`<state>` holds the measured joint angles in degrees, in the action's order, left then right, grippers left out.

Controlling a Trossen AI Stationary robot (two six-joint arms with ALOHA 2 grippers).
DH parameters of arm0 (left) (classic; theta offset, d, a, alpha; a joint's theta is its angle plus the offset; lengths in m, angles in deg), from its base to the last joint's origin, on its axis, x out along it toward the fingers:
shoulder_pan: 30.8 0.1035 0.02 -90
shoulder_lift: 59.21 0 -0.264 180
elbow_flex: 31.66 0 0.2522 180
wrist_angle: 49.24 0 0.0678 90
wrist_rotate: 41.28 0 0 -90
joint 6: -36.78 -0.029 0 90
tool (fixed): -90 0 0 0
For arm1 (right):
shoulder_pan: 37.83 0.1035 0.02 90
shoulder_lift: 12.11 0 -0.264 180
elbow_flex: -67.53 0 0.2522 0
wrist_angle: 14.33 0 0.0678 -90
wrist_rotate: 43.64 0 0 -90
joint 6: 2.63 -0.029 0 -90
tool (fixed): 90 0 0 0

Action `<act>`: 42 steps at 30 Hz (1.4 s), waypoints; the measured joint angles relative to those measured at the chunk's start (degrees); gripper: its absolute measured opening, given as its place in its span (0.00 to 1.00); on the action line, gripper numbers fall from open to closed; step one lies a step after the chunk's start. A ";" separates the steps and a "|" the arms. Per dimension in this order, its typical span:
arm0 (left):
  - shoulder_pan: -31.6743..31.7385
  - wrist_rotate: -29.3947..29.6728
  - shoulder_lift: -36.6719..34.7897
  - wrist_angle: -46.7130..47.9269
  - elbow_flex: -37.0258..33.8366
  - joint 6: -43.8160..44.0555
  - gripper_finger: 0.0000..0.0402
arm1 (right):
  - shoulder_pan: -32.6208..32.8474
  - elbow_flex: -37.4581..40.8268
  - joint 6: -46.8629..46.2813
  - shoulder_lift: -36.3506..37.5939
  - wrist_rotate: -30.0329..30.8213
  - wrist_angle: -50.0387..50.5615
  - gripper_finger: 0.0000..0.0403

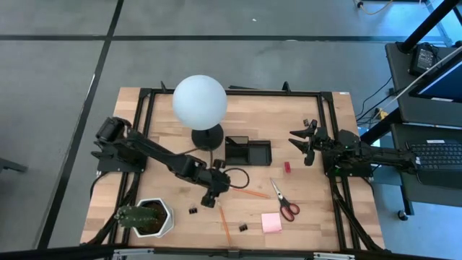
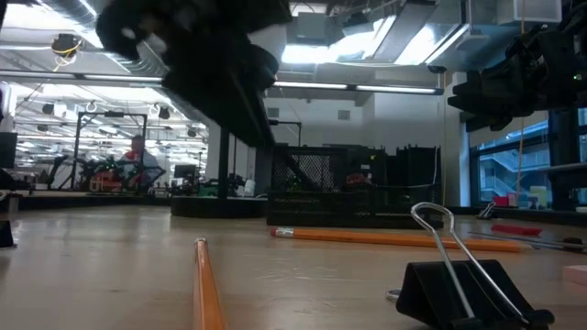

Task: Pick and place office supplies into organizer
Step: Put the top orange pencil into the black desk organizer

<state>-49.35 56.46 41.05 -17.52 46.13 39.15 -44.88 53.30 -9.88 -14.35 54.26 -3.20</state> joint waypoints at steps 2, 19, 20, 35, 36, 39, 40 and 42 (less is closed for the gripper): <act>0.00 -0.02 1.72 -1.80 0.00 -0.75 0.31 | -0.01 0.01 -0.04 0.00 0.05 0.00 0.40; 0.33 -4.55 1.23 -35.82 -15.36 0.98 0.31 | -0.02 0.00 -1.31 0.00 0.02 0.02 0.40; 0.33 -3.88 1.17 -39.13 -17.27 1.21 0.31 | -0.01 0.02 -1.31 0.00 0.02 0.00 0.40; 0.33 4.19 4.70 -57.96 -27.04 2.44 0.31 | -0.01 0.02 -1.29 0.00 0.04 -0.01 0.40; 0.33 4.17 5.62 -59.41 -27.06 2.64 0.31 | -0.01 0.00 -1.29 0.00 0.05 -0.01 0.40; 0.33 4.19 8.39 -64.30 -27.06 2.90 0.31 | -0.02 0.02 -1.27 0.00 0.07 -0.02 0.40; 0.33 4.14 9.23 -65.72 -27.06 2.88 0.31 | -0.02 0.02 -1.27 0.00 0.09 -0.02 0.40; 0.63 2.97 10.65 -67.97 -27.06 2.93 0.31 | -0.02 0.02 -1.25 0.00 0.09 -0.02 0.40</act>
<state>-48.72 59.43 51.70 -85.49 19.07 42.09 -44.90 53.31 -11.13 -14.35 54.35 -3.22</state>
